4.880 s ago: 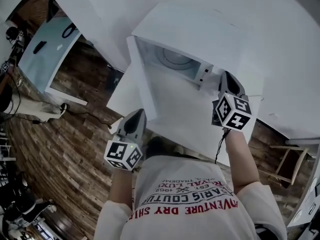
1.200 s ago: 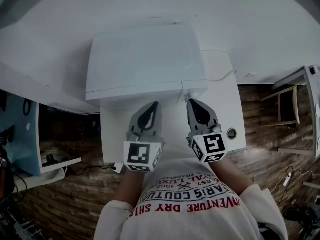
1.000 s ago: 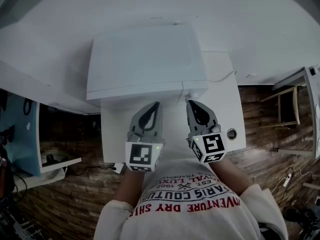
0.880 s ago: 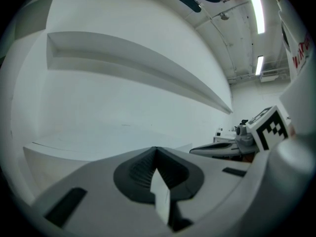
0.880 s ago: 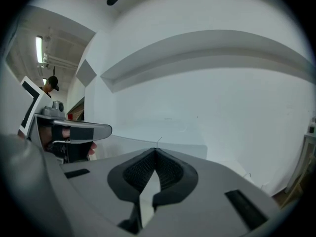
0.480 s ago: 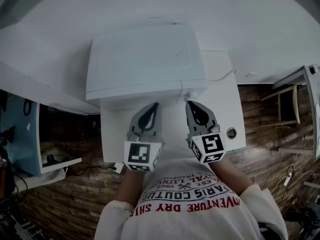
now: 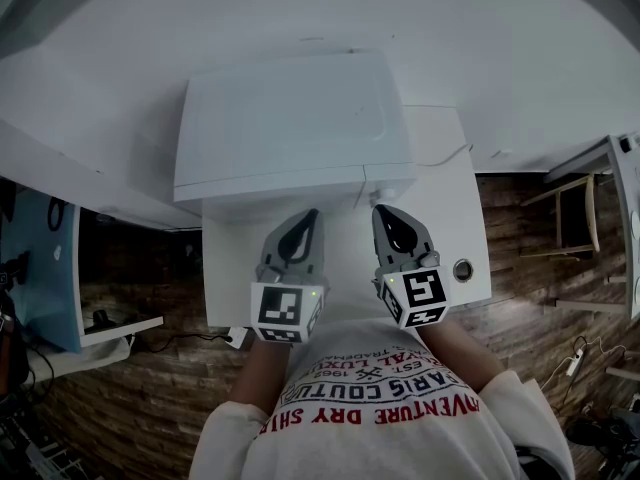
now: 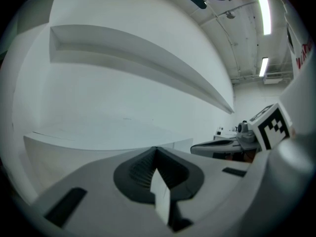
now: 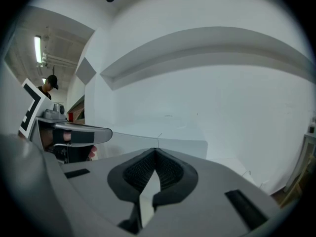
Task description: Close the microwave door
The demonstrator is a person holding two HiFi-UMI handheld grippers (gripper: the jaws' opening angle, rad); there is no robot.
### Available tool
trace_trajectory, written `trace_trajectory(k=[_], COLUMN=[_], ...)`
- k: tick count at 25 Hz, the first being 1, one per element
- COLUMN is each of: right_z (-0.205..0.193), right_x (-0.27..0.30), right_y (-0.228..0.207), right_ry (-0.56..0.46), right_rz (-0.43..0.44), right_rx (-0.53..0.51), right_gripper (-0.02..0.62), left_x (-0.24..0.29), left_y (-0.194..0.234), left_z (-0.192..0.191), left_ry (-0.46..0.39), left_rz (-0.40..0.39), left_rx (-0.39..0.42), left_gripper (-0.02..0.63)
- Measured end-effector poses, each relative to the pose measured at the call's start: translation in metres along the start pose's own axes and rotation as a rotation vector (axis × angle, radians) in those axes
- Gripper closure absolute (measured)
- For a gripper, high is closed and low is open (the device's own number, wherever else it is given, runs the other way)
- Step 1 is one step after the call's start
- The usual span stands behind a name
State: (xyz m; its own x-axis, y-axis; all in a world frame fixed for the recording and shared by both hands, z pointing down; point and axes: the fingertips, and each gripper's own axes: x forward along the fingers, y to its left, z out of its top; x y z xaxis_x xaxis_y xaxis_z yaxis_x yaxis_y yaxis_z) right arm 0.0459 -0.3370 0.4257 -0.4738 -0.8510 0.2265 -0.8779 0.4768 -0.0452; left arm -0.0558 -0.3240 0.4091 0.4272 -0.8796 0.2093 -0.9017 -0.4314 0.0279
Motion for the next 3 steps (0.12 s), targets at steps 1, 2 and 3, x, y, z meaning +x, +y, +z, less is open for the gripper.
trace_trajectory(k=[1, 2, 3], right_z=[-0.0005, -0.0011, -0.0017], right_x=[0.0002, 0.0005, 0.0008], right_y=[0.0003, 0.0006, 0.0009], right_ry=[0.003, 0.005, 0.008], right_rz=[0.000, 0.000, 0.001], right_rx=[0.000, -0.001, -0.001], right_gripper=[0.584, 0.583, 0.583], left_x=[0.0000, 0.0000, -0.0001], left_y=[0.0002, 0.0004, 0.0007], left_z=[-0.0008, -0.0015, -0.0022], left_ry=[0.003, 0.006, 0.009], left_rz=[0.001, 0.002, 0.003], left_rx=[0.001, 0.002, 0.004], left_gripper=[0.611, 0.611, 0.611])
